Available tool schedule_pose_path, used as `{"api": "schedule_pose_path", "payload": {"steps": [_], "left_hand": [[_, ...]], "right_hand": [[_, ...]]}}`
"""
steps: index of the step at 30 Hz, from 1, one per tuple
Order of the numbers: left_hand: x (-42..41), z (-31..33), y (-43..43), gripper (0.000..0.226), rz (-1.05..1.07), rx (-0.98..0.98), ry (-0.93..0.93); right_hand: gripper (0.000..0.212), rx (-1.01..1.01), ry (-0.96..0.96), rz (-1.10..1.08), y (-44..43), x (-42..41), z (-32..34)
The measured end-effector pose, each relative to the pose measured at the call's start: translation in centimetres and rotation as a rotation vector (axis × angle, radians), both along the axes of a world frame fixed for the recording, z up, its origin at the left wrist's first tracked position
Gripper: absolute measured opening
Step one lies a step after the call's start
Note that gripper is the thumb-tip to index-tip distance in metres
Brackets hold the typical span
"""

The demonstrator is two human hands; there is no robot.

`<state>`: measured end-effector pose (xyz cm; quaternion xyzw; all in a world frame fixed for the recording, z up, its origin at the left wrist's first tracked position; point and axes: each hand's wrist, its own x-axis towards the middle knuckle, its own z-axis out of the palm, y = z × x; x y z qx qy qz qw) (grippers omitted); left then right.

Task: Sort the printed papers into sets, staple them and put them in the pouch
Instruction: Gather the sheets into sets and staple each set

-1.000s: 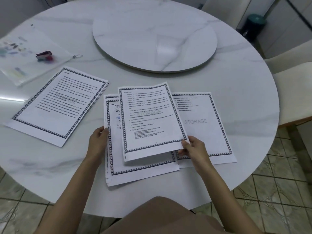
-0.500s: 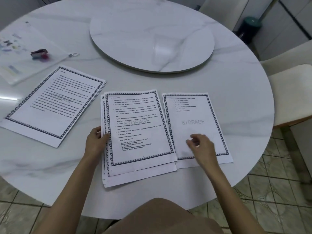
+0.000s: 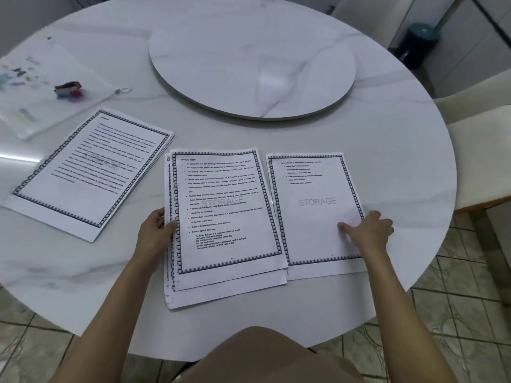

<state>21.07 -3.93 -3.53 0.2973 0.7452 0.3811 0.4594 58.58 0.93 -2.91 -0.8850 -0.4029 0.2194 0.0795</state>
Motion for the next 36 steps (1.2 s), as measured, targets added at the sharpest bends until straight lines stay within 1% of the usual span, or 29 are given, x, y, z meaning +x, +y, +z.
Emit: {"api": "schedule_pose_path", "payload": {"steps": [4, 7, 9, 11, 14, 15, 17, 21, 25, 31, 36], "left_hand": [[0.3, -0.2, -0.2, 0.037, 0.009, 0.012, 0.061], [0.5, -0.4, -0.2, 0.037, 0.020, 0.014, 0.082], [0.7, -0.4, -0.3, 0.037, 0.036, 0.020, 0.095], [0.9, -0.4, -0.4, 0.038, 0.044, 0.028, 0.111], [1.0, -0.4, -0.4, 0.038, 0.039, 0.036, 0.115], [1.1, -0.3, -0.5, 0.038, 0.041, 0.038, 0.112], [1.1, -0.2, -0.6, 0.038, 0.046, 0.044, 0.109], [1.2, -0.3, -0.9, 0.038, 0.044, 0.061, 0.107], [1.1, -0.2, -1.0, 0.037, 0.040, 0.067, 0.079], [0.8, -0.2, -0.9, 0.036, 0.041, 0.070, 0.045], [0.4, -0.5, -0.8, 0.034, 0.040, 0.066, 0.013]], "right_hand": [[0.085, -0.067, -0.020, -0.004, 0.6, 0.8, 0.1], [0.085, -0.077, 0.030, -0.033, 1.0, 1.4, 0.0], [0.079, -0.068, 0.080, -0.032, 1.1, 1.8, -0.1], [0.067, -0.058, 0.109, 0.019, 1.0, 2.0, 0.0], [0.041, 0.063, 0.186, 0.079, 0.9, 2.4, 0.2], [0.035, 0.117, 0.222, 0.084, 0.9, 2.5, 0.4], [0.028, 0.208, 0.266, 0.110, 1.0, 2.4, 0.9], [0.026, 0.339, 0.238, 0.166, 1.4, 1.9, 2.1], [0.027, 0.485, 0.257, 0.134, 1.9, 2.2, 4.0], [0.026, 0.651, 0.463, 0.000, 2.5, 1.7, 6.0], [0.019, 0.650, 0.595, 0.010, 1.8, -1.0, 6.2]]}}
